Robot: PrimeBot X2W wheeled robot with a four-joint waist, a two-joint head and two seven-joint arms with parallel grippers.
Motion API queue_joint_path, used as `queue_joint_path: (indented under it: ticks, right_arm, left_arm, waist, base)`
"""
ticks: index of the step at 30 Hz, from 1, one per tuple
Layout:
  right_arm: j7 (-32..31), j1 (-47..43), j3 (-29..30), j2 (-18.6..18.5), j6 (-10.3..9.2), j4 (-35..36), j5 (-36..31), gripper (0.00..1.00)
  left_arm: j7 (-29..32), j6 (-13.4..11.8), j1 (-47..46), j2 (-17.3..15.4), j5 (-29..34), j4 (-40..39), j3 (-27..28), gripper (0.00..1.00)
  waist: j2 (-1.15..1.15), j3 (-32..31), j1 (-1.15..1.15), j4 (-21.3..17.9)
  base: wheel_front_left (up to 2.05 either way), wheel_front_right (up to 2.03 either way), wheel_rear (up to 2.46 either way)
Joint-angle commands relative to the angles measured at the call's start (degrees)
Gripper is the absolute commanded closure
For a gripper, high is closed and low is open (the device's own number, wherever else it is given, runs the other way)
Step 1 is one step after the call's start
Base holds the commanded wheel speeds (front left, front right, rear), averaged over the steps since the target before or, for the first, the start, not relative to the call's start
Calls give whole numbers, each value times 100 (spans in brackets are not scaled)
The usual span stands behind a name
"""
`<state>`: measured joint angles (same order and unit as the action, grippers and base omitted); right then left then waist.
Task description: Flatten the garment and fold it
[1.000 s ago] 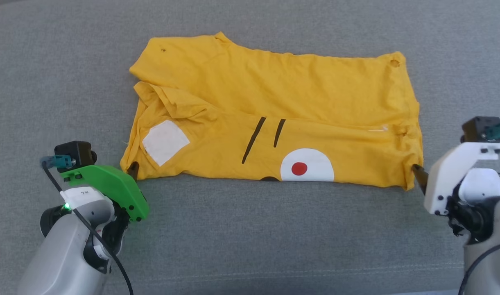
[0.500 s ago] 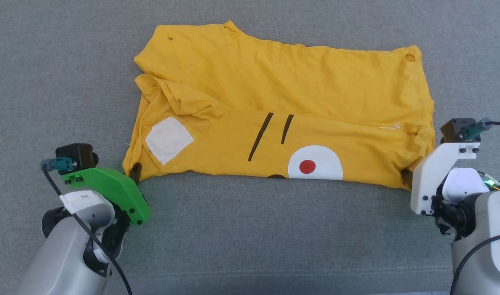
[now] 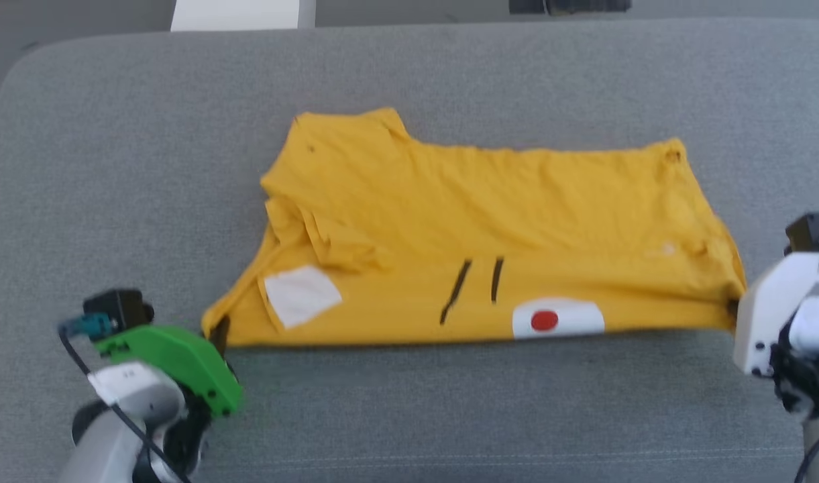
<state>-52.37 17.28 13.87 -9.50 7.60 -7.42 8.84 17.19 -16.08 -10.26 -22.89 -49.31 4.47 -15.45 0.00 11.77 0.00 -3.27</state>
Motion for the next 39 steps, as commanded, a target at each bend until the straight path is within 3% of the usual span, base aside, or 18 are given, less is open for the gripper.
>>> queue_joint_path:
  ticks: [1, 10, 11, 12, 16, 23, 27, 34, 39]
  right_arm:
    - [-77, -225, 96, -72, -11, 47, 8, 100]
    - [116, -564, 234, 193, -11, -286, -232, 97]
    - [222, -548, 244, 222, -11, -332, -277, 56]
    - [305, -531, 275, 250, -11, -369, -295, 0]
    - [536, -423, 352, 317, -11, -448, -231, 0]
    - [687, -216, 407, 136, -11, 49, 175, 0]
    - [738, 16, 430, -19, -11, 303, 299, 0]
    - [706, 489, 373, -28, -11, 515, 352, 0]
    - [723, 736, 119, 101, -11, 586, 331, 0]
  left_arm:
    - [39, -91, 261, -32, -72, -2, 6, 100]
    - [264, -223, 621, 221, -223, 498, -225, 100]
    - [243, -215, 584, 260, -256, 520, -200, 76]
    - [220, -199, 546, 270, -269, 529, -181, 2]
    - [218, -165, 399, 175, -262, 468, -117, 0]
    - [385, -193, -175, -298, 30, -281, -63, 0]
    - [313, -15, -968, -417, 342, -320, -170, 0]
    - [44, 778, -2702, -116, 894, 849, -795, 0]
    - [209, 1043, -3729, 138, 1055, 2038, -1047, 0]
  waist:
    - [0, -181, 0, -7]
    - [0, -120, 0, 10]
    - [0, -124, 0, 10]
    - [0, -133, 0, 7]
    - [0, -260, 0, -35]
    - [0, -426, 0, -148]
    - [0, -332, 0, -222]
    - [0, 149, 0, -400]
    - [0, 553, 0, -644]
  base:
    - [0, 0, 0]
    - [0, 0, 0]
    - [0, 0, 0]
    - [0, 0, 0]
    - [0, 0, 0]
    - [0, 0, 0]
    - [0, 0, 0]
    - [0, 0, 0]
    - [0, 0, 0]
